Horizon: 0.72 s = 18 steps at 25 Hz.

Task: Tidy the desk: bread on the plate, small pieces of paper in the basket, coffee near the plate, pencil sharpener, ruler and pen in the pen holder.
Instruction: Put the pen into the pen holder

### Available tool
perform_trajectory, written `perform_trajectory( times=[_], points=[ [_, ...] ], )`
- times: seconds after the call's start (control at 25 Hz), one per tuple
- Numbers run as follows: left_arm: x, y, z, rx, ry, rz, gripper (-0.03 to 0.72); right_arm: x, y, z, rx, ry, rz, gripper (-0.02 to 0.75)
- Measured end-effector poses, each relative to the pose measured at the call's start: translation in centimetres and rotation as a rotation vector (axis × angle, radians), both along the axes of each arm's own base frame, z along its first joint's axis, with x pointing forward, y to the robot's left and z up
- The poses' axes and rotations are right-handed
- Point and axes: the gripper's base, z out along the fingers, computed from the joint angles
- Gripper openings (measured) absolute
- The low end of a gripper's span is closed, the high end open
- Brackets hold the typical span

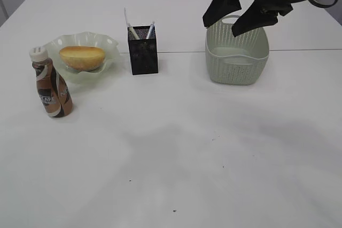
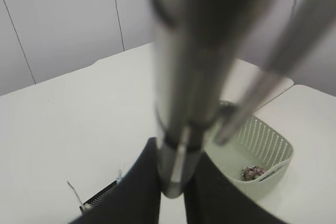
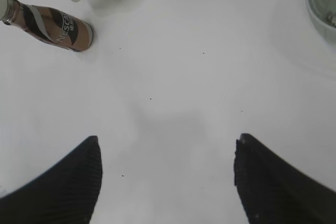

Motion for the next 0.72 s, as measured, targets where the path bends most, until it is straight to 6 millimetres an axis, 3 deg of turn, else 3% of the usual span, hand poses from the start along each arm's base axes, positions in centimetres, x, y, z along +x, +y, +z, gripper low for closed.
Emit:
perform_trajectory(
  times=[0.48,0.72],
  points=[
    [3.7,-1.2,-1.6,-0.07,0.068,0.017,0.067,0.2,-0.1,0.0,-0.012,-0.016,-0.009,0.571],
    [6.6,-2.1,-4.2,-0.063,0.104,0.021,0.068,0.2,-0.1,0.0,-0.012,-0.016,-0.009,0.571]
  ],
)
